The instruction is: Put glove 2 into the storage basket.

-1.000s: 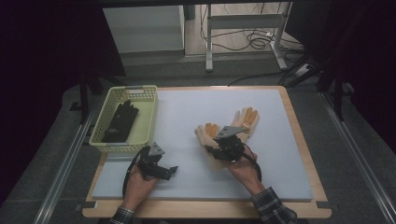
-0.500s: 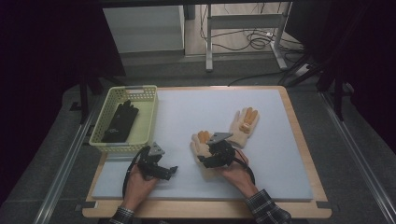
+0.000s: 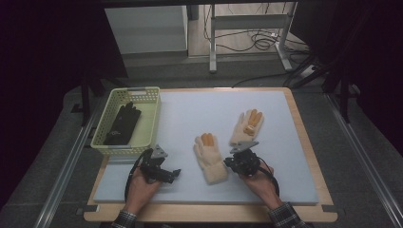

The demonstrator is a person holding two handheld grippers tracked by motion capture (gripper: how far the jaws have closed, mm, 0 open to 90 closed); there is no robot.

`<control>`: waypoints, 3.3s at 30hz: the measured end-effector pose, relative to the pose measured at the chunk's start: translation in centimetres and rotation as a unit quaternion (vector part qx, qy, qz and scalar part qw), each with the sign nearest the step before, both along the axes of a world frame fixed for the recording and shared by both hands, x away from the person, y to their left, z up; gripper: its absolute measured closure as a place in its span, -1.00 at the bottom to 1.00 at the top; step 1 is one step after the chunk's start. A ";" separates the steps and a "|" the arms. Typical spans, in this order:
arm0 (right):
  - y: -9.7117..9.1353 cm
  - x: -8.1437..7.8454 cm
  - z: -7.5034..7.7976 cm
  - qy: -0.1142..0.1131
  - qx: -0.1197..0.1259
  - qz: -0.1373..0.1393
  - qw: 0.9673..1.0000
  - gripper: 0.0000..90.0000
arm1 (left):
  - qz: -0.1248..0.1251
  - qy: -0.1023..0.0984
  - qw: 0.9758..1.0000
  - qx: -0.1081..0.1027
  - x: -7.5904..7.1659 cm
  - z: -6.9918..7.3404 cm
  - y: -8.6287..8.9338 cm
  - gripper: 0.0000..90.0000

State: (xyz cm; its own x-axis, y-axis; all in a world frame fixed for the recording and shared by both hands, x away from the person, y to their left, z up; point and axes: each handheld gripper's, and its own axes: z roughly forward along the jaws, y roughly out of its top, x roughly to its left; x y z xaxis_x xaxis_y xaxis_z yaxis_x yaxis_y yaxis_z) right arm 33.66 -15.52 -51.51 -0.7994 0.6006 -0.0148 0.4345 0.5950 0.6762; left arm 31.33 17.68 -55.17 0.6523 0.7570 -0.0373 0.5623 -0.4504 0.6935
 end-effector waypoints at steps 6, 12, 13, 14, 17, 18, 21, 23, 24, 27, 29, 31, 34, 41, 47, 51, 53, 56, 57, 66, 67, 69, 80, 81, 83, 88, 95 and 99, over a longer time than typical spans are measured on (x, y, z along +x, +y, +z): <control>-0.2 -1.4 -0.9 0.010 0.012 0.019 1.000 0.92 | 0.000 0.000 1.000 0.000 0.0 0.0 0.0 -1.00; 0.9 -2.3 -1.2 0.015 0.021 0.038 0.999 0.90 | 0.000 0.000 1.000 0.000 0.0 0.0 0.0 -1.00; 1.2 -2.3 -1.2 0.015 0.023 0.040 0.999 0.89 | 0.000 0.000 1.000 0.000 0.0 0.0 0.0 -1.00; 1.4 -2.4 -1.3 0.014 0.022 0.043 0.999 0.88 | 0.000 0.000 1.000 0.000 0.0 0.0 0.0 -1.00; 2.1 -2.5 -1.4 0.010 0.023 0.048 0.999 0.86 | 0.000 0.000 1.000 0.000 0.0 0.0 0.0 -1.00; 2.2 -2.5 -1.4 0.009 0.023 0.048 0.999 0.86 | 0.000 0.000 1.000 0.000 0.0 0.0 0.0 -1.00; 2.3 -2.4 -1.3 0.007 0.020 0.048 0.999 0.82 | 0.000 0.000 1.000 0.000 0.0 0.0 0.0 -1.00; 2.0 -2.4 -1.1 0.003 0.019 0.043 0.999 0.78 | 0.000 0.000 1.000 0.000 0.0 0.0 0.0 -1.00; 1.8 -2.3 -1.0 0.000 0.020 0.040 0.999 0.76 | 0.000 0.000 1.000 0.000 0.0 0.0 0.0 -1.00; 0.8 -1.8 -0.5 -0.006 0.025 0.023 0.999 0.69 | 0.000 0.000 1.000 0.000 0.0 0.0 0.0 -1.00; 0.1 -1.3 -0.2 -0.010 0.029 0.009 0.999 0.65 | 0.000 0.000 1.000 0.000 0.0 0.0 0.0 -1.00; -0.8 -0.7 0.2 -0.014 0.034 -0.008 0.999 0.59 | 0.000 0.000 1.000 0.000 0.0 0.0 0.0 -1.00; -2.1 0.5 0.7 -0.020 0.042 -0.036 0.998 0.50 | 0.000 0.000 1.000 0.000 0.0 0.0 0.0 -1.00; -4.4 3.2 2.0 -0.043 0.038 -0.092 0.994 0.32 | 0.000 0.000 1.000 0.000 0.0 0.0 0.0 -1.00; -5.6 6.1 2.3 -0.050 0.031 -0.131 0.990 0.24 | 0.000 0.000 1.000 0.000 0.0 0.0 0.0 -1.00; -6.1 8.0 2.0 -0.053 0.027 -0.154 0.986 0.16 | 0.000 0.000 1.000 0.000 0.0 0.0 0.0 -1.00; -6.1 8.9 1.8 -0.055 0.025 -0.165 0.984 0.09 | 0.000 0.000 1.000 0.000 0.0 0.0 0.0 -1.00; -6.2 10.0 1.4 -0.053 0.025 -0.171 0.984 0.00 | 0.000 0.000 1.000 0.000 0.0 0.0 0.0 -1.00; -6.1 10.4 1.2 -0.052 0.022 -0.170 0.984 -0.03 | 0.000 0.000 1.000 0.000 0.0 0.0 0.0 -1.00; -6.0 12.3 -1.0 -0.049 0.000 -0.183 0.982 -0.17 | 0.000 0.000 1.000 0.000 0.0 0.0 0.0 -1.00; -6.0 12.3 -1.0 -0.050 0.005 -0.181 0.982 -0.11 | 0.000 0.000 1.000 0.000 0.0 0.0 0.0 -1.00; -6.4 12.3 -1.0 -0.045 0.015 -0.170 0.984 0.16 | 0.000 0.000 1.000 0.000 0.0 0.0 0.0 -1.00; -6.5 11.7 0.1 -0.037 0.022 -0.163 0.986 0.33 | 0.000 0.000 1.000 0.000 0.0 0.0 0.0 -1.00; -6.6 11.6 0.3 -0.035 0.027 -0.161 0.986 0.33 | 0.000 0.000 1.000 0.000 0.0 0.0 0.0 -1.00; -6.6 11.1 0.9 -0.040 0.031 -0.155 0.987 0.33 | 0.000 0.000 1.000 0.000 0.0 0.0 0.0 -1.00; -6.4 9.6 2.5 -0.057 0.037 -0.131 0.989 0.32 | 0.000 0.000 1.000 0.000 0.0 0.0 0.0 -1.00; -5.4 7.0 4.9 -0.062 0.065 -0.090 0.992 0.32 | 0.001 0.000 1.000 0.000 0.0 0.0 0.0 -1.00; -4.4 5.5 6.0 -0.062 0.083 -0.062 0.993 0.32 | 0.001 0.000 1.000 -0.001 0.0 0.0 0.0 -1.00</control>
State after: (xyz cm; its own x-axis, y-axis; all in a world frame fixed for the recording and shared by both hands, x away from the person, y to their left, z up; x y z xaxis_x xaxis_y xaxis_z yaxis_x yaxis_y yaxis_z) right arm 39.18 -19.95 -45.53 -0.7180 0.6960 -0.0016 0.4046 0.4192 0.8128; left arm 31.31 17.66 -55.18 0.6508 0.7583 -0.0382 0.5631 -0.4483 0.6942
